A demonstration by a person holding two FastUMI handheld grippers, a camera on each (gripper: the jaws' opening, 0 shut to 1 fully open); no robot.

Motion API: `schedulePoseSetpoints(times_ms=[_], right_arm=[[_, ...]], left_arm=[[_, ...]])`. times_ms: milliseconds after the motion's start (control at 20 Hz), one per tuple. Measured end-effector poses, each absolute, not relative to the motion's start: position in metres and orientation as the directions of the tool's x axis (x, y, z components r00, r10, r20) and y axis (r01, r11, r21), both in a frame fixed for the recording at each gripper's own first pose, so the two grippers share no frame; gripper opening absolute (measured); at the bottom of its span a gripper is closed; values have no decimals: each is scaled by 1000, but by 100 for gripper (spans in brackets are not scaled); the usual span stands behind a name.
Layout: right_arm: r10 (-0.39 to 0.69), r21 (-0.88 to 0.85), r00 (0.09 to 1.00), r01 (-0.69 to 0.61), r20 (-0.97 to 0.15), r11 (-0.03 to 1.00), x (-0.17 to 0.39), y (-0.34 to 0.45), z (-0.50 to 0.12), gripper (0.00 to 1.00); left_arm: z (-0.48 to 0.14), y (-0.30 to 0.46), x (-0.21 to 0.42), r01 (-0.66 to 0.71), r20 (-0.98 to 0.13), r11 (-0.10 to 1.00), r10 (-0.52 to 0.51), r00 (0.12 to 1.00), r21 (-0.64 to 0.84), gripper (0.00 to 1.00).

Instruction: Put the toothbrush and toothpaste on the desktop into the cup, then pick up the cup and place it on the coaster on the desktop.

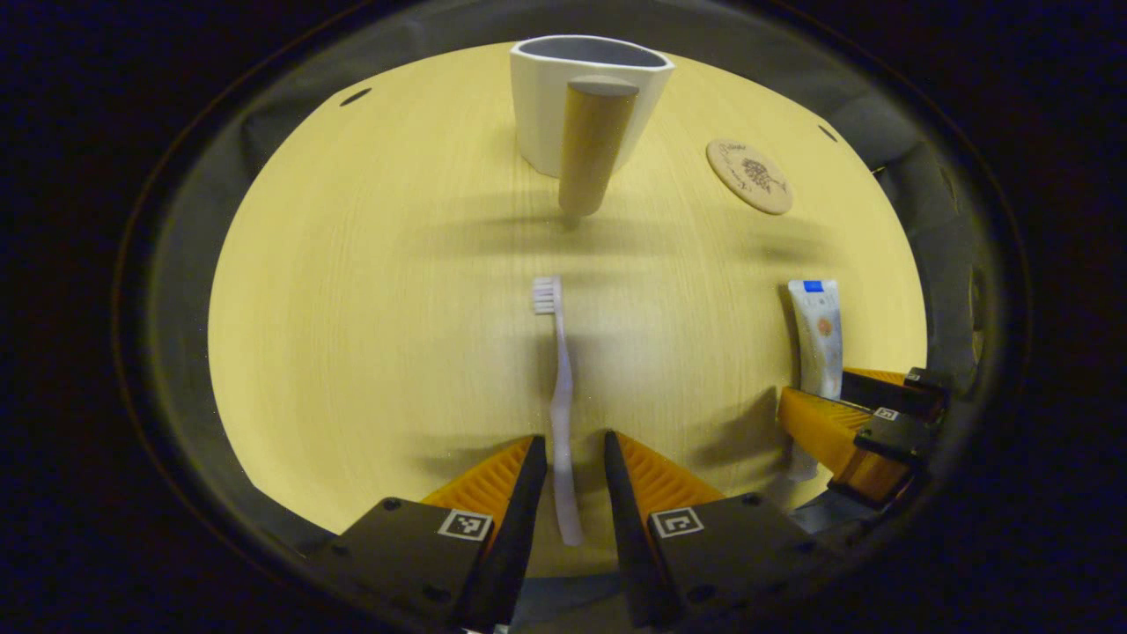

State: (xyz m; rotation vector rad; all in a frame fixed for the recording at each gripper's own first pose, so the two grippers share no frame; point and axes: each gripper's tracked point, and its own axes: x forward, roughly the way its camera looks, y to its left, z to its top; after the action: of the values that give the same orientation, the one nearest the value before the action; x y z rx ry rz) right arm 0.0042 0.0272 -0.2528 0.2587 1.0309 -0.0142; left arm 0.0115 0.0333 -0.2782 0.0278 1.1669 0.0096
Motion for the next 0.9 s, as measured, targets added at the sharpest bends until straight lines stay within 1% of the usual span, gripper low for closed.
schedulePoseSetpoints(times_ms=[50, 100, 150, 200, 250, 300, 350, 400, 450, 550, 600, 650, 750, 900], right_arm=[[93, 191, 516, 139, -852, 972, 5, 24, -253, 73], [82, 182, 513, 148, -854, 972, 5, 22, -255, 63], [89, 185, 512, 139, -854, 973, 4, 21, -254, 53], [86, 176, 510, 131, -856, 976, 3, 20, -255, 52], [86, 189, 505, 156, -859, 970, 1, 17, -258, 52], [95, 195, 488, 159, -867, 968, 0, 20, -259, 34], [98, 197, 496, 151, -863, 969, 0, 18, -257, 35], [100, 210, 508, 164, -856, 964, 1, 17, -256, 34], [117, 226, 507, 158, -854, 961, 0, 19, -255, 24], [143, 266, 531, 162, -835, 950, 2, 19, -254, 24], [166, 291, 535, 158, -829, 944, 0, 21, -254, 18], [176, 309, 545, 162, -820, 937, 0, 20, -253, 19], [182, 325, 568, 161, -803, 932, 1, 19, -247, 19], [177, 327, 615, 139, -768, 935, 2, 15, -227, 19]], left_arm=[[-277, 38, 12, -5, -911, 999, 44, 411, 46, 50], [-279, 40, 16, -20, -911, 998, 55, 409, 51, 54], [-279, 42, 18, -28, -909, 998, 57, 412, 50, 26], [-278, 41, 16, -26, -908, 999, 53, 415, 46, 23], [-277, 40, 16, -17, -906, 999, 46, 420, 43, 21], [-277, 40, 14, -5, -905, 999, 42, 424, 44, 24], [-276, 41, 17, -6, -899, 999, 47, 436, 49, 24], [-277, 41, 15, -8, -899, 999, 48, 436, 50, 21], [-276, 40, 16, 2, -892, 999, 37, 450, 42, 17], [-274, 40, 16, 9, -882, 1000, 18, 471, 25, 14], [-278, 40, 17, 2, -878, 1000, 7, 479, 9, 14], [-273, 40, 16, 2, -870, 1000, -5, 493, -4, 10], [-269, 42, 17, -13, -852, 1000, -10, 523, -20, 10], [-248, 47, 19, -25, -806, 999, -13, 592, -34, 10]])
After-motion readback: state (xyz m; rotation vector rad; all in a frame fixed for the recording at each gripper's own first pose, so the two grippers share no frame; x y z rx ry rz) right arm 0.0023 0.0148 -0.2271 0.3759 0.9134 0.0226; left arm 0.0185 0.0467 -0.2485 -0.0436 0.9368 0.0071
